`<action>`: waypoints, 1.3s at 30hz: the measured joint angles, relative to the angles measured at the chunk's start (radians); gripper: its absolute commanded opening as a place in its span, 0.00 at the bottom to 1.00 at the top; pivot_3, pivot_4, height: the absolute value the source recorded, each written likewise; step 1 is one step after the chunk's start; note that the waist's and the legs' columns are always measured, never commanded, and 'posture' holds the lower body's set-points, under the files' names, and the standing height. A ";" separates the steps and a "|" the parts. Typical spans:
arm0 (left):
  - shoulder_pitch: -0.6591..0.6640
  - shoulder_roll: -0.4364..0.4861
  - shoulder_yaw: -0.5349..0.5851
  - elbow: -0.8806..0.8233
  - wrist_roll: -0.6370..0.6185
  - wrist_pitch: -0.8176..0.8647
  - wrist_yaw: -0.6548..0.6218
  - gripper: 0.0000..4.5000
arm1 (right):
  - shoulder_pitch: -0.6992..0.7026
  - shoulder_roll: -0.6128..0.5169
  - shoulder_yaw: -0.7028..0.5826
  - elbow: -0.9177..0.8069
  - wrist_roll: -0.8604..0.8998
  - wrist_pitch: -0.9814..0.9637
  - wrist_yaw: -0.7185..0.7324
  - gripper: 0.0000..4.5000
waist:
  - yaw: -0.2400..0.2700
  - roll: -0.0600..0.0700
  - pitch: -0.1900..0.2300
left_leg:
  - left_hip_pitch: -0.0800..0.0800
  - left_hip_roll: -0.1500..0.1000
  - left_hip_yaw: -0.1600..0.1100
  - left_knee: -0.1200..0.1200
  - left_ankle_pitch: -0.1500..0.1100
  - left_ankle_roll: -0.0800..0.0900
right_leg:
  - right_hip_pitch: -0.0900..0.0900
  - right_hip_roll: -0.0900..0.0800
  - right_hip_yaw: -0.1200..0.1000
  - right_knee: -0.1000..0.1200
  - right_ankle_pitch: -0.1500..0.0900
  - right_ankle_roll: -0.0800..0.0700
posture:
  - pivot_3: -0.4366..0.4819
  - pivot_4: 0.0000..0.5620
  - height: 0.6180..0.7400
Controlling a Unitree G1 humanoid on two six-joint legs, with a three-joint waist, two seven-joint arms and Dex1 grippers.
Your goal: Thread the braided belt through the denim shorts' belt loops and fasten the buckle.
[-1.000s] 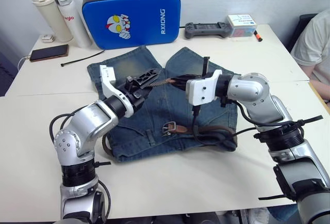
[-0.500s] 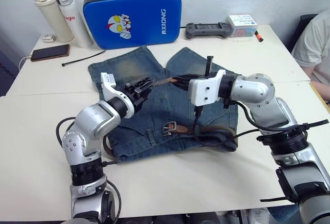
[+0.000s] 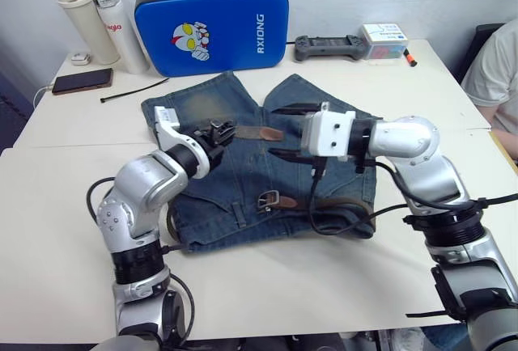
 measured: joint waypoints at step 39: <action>0.707 0.622 -0.203 -0.362 -0.001 -0.148 -0.333 0.00 | -0.083 -0.113 0.087 -0.108 0.223 0.520 0.273 0.98 | 0.004 0.000 0.001 | 0.000 0.002 0.005 -0.013 -0.001 0.000 | -0.007 0.000 0.005 -0.006 0.001 -0.003 | 0.48 0.27 1.00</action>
